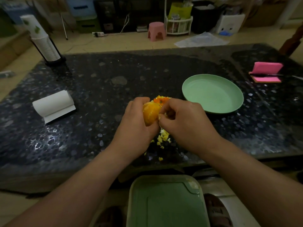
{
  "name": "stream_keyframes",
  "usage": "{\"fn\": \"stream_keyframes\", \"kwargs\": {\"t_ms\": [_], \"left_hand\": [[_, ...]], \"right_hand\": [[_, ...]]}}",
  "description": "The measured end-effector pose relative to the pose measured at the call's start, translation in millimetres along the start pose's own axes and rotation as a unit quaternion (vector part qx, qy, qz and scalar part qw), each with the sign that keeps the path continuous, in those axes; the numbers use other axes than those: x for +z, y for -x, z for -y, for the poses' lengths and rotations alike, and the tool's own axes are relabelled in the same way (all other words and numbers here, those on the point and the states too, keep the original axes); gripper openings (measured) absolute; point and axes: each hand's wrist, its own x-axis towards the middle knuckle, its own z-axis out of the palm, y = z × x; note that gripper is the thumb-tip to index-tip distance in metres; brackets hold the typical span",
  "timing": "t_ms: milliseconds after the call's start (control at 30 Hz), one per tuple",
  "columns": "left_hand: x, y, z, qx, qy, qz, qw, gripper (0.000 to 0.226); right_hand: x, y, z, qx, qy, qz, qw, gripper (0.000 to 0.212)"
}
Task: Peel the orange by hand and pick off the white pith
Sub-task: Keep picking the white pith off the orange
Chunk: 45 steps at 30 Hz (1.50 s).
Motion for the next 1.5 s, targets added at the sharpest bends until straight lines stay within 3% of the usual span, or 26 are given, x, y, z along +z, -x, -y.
{"fn": "stream_keyframes", "kwargs": {"t_ms": [200, 533, 867, 1033, 1200, 1300, 1400, 1500], "left_hand": [[3, 3, 0, 0.037, -0.048, -0.015, 0.998, 0.075], [9, 7, -1, 0.077, -0.069, -0.036, 0.994, 0.071], [3, 5, -4, 0.024, 0.023, -0.03, 0.999, 0.063], [0, 3, 2, -0.001, 0.036, -0.036, 0.999, 0.051], [2, -1, 6, -0.005, -0.014, -0.038, 0.999, 0.062], [4, -3, 4, -0.001, -0.014, -0.027, 1.0, 0.064], [6, -5, -1, -0.005, -0.008, -0.015, 1.0, 0.07], [14, -6, -7, 0.004, 0.004, 0.003, 1.0, 0.078]], "right_hand": [[4, 3, 4, -0.005, 0.01, -0.021, 1.0, 0.006], [9, 2, 6, 0.033, 0.0, -0.042, 0.999, 0.01], [4, -3, 0, 0.066, -0.091, -0.014, 0.994, 0.009], [-1, -13, -25, 0.118, -0.059, -0.002, 0.991, 0.011], [0, -15, -28, 0.097, -0.024, 0.051, 0.994, 0.007], [2, -17, -25, 0.132, -0.099, 0.074, 0.983, 0.013], [-3, -16, -21, 0.16, -0.24, 0.123, 0.95, 0.042], [-4, -9, -21, 0.162, -0.249, 0.138, 0.945, 0.054]]}}
